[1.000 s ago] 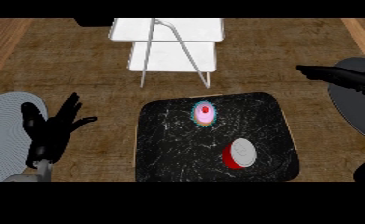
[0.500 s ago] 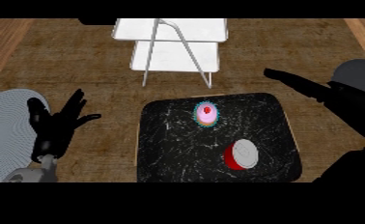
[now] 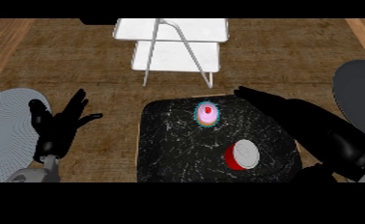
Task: Pick the can from the tray and place it in the tiered shelf
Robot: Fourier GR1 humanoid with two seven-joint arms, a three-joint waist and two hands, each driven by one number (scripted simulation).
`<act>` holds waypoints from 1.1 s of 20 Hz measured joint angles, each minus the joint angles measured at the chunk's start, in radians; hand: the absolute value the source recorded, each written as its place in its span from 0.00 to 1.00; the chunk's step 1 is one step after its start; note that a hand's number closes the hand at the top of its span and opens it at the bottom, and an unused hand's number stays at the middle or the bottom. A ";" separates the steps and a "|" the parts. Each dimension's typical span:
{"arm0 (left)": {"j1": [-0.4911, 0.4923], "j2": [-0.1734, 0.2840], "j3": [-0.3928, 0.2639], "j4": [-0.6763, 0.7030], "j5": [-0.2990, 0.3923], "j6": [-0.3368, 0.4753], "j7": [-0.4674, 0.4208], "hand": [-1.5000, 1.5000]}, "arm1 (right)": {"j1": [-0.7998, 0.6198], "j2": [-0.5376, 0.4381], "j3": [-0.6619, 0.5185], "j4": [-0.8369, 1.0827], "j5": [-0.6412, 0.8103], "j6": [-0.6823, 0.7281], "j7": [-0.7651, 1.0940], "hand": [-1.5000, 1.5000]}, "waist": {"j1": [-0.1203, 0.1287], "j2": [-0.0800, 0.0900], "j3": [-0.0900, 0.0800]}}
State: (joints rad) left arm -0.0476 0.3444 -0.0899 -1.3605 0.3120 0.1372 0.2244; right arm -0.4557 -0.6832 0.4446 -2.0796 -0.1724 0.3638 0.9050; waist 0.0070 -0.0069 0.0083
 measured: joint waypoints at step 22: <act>-0.002 -0.046 0.055 -0.001 -0.049 -0.041 0.013 0.50 | 0.136 0.179 0.126 0.042 0.417 0.017 0.006 0.00 | -0.003 0.000 0.000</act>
State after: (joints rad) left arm -0.0497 0.2988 -0.0352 -1.3617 0.2631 0.0964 0.2374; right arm -0.3195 -0.5042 0.5704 -2.0374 0.2442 0.3808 0.9112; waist 0.0039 -0.0067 0.0085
